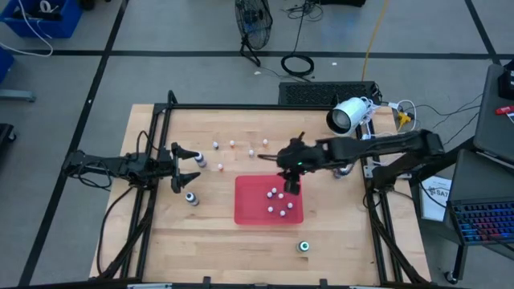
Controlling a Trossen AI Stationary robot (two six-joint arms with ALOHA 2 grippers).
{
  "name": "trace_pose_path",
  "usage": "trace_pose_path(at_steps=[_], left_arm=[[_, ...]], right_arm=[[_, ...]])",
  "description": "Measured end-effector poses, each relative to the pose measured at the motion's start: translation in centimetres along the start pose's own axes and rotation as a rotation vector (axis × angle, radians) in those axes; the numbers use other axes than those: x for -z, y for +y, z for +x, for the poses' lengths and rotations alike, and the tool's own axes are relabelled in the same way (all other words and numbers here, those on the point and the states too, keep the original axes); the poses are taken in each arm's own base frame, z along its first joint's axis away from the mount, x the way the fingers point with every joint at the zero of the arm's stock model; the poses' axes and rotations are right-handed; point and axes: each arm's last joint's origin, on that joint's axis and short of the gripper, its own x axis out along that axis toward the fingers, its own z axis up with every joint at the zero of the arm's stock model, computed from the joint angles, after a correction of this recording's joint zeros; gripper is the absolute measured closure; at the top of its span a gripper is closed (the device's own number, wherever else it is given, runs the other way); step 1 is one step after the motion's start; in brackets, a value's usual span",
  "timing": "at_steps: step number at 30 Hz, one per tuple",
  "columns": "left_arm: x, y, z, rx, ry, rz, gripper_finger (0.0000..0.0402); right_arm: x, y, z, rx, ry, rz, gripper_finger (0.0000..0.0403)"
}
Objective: Pick & Place food coloring
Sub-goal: Put the large blue food coloring bottle into the pink bin
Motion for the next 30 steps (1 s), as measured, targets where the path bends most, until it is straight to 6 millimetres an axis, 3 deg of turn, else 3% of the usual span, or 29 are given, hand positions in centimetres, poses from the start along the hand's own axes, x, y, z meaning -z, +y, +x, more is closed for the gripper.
trace_pose_path(at_steps=[4,7,12,17,20,24,30], left_arm=[[0.0,0.0,0.0,0.000,0.000,0.000,0.0009],[0.0,0.0,0.0,0.000,-0.001,0.000,0.0009],[0.0,0.0,0.0,0.000,0.000,0.000,0.0009],[0.0,0.0,0.0,0.000,0.000,0.000,0.0009],[0.0,0.0,0.0,0.000,0.000,0.000,0.0009],[0.0,0.0,0.0,0.000,0.000,0.000,0.0009],[0.0,0.0,0.0,0.000,0.000,0.000,0.0009]], right_arm=[[0.5,-0.3,-2.6,-0.007,-0.027,-0.016,0.0285],[2.2,-0.5,-3.7,-0.015,-0.073,-0.034,0.0287],[7.2,-1.7,-4.1,-0.018,-0.205,-0.045,0.0287],[12.5,-3.4,-4.2,0.104,-0.372,0.015,0.0287],[14.5,-4.0,-4.6,0.111,-0.493,0.055,0.0287],[16.2,-4.3,-5.3,0.069,-0.625,0.077,0.0287],[17.5,-4.3,-6.0,-0.028,-0.650,0.078,0.0287]])
